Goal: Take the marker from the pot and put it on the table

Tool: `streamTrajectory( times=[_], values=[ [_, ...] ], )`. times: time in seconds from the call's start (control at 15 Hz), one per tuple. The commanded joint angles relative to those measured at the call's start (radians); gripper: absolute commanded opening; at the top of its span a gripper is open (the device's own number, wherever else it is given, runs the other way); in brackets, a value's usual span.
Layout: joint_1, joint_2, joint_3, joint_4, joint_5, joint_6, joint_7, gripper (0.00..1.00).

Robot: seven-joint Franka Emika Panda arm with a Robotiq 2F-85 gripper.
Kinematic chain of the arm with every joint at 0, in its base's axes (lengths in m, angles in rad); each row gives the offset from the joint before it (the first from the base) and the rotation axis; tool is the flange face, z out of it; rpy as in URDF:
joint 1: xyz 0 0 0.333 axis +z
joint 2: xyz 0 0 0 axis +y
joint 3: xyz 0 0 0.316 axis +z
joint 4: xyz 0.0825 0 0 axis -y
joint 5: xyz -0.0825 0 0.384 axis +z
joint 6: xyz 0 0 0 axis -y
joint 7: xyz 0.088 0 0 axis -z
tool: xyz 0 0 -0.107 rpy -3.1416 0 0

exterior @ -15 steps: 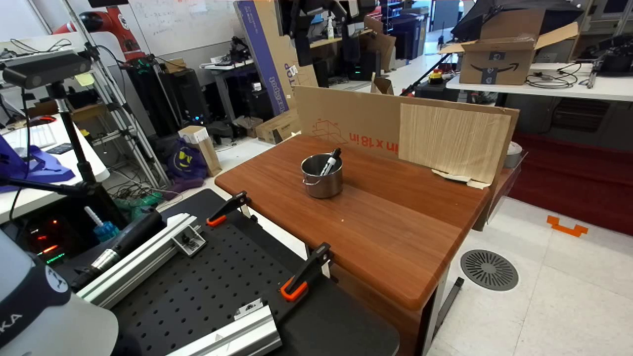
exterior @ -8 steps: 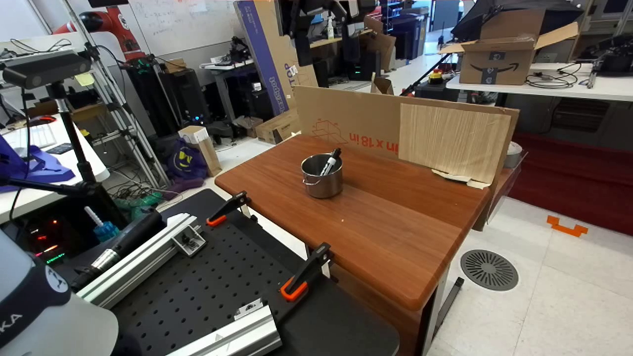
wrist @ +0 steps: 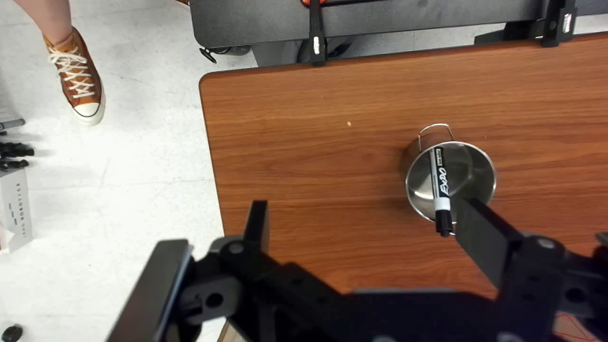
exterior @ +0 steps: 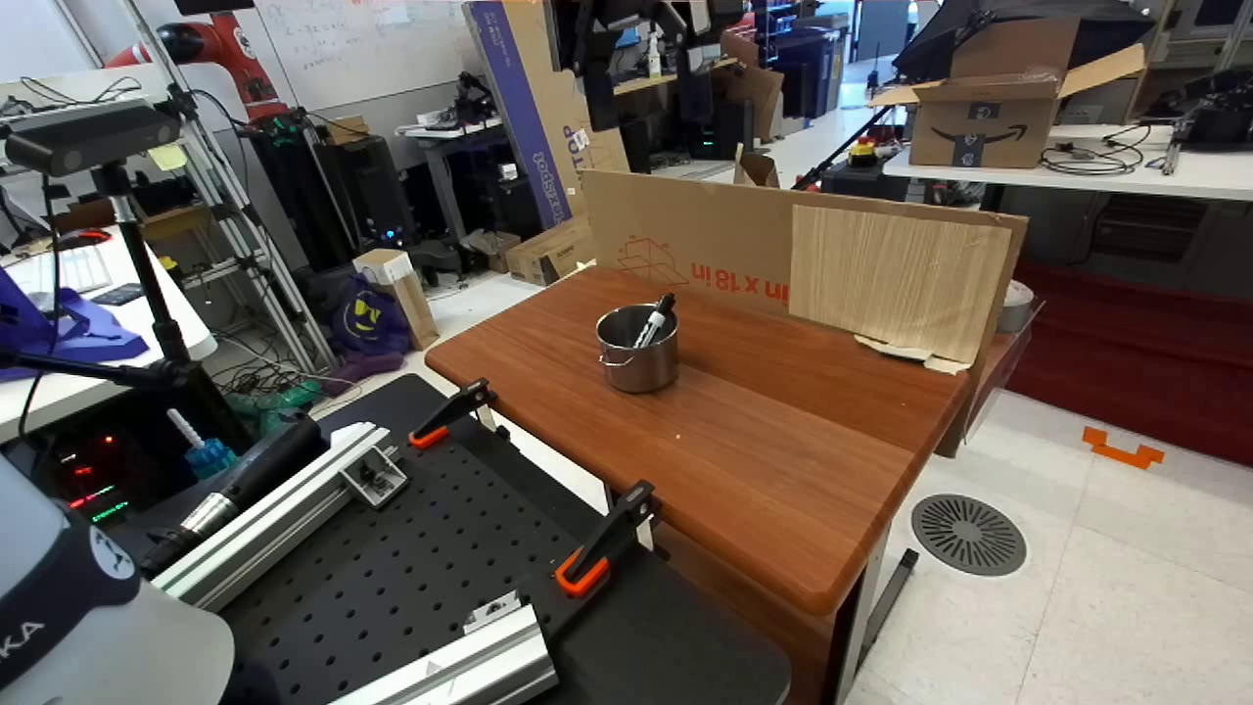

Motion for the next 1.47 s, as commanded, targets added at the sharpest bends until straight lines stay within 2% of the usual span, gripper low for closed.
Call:
streamTrajectory(
  times=[0.0,0.73,1.0,1.4],
  values=[
    [0.019,0.0,-0.018,0.001,-0.005,-0.003,0.005,1.0],
    [0.019,0.0,-0.018,0.001,-0.005,-0.003,0.005,1.0],
    [0.034,0.036,-0.006,-0.017,0.015,0.097,0.042,1.0],
    [0.1,0.152,0.02,-0.063,0.076,0.299,0.107,1.0]
  ],
)
